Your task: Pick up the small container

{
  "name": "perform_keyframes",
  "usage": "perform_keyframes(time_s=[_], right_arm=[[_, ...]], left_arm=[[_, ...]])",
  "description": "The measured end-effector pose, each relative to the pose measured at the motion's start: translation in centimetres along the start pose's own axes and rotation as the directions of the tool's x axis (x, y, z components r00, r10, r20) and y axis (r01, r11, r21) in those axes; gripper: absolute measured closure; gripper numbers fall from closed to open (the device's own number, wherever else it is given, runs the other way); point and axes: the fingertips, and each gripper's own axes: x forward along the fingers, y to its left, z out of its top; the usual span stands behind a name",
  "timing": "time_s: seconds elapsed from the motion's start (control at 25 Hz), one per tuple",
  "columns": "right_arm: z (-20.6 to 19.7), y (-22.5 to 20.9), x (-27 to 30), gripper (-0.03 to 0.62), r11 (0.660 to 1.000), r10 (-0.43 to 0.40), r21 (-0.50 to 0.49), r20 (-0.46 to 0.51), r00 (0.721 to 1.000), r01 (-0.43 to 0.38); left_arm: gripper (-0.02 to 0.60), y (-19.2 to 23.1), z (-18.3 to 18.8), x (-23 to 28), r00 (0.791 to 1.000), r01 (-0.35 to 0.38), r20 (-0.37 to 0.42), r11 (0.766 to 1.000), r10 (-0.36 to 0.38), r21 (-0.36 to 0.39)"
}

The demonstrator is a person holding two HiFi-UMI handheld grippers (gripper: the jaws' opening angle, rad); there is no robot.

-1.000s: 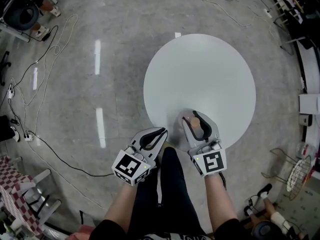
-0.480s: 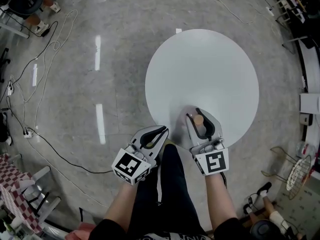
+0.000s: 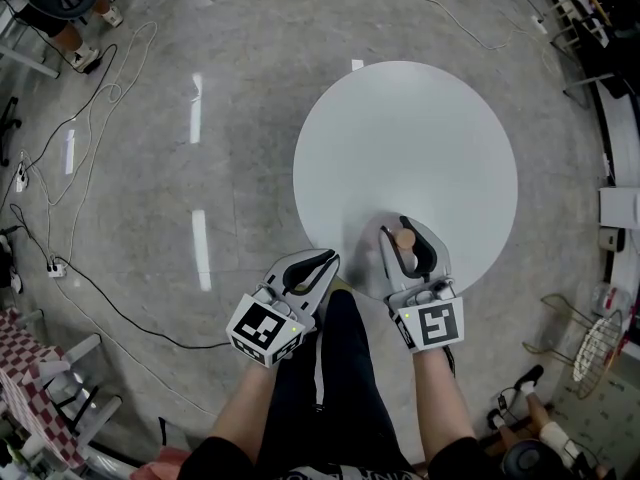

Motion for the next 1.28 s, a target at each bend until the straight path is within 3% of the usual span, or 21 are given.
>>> perform_keyframes(time_s=[0.6,1.28], right_arm=[[4.1,-0.7,-1.8,0.462,1.000,-0.013,-0.004,0.050,0.999,0.013],[9.2,-1.6,-4.6,0.462,1.000,-0.026,0.008,0.101,0.995,0.026]], left_arm=[[0.558,-2.0,0.8,1.0,0.998,0.054,-0.023,0.998,-0.054,0.031],[0.558,-5.0,4.7,1.5,0.996,0.094,-0.004,0.992,-0.094,0.086]])
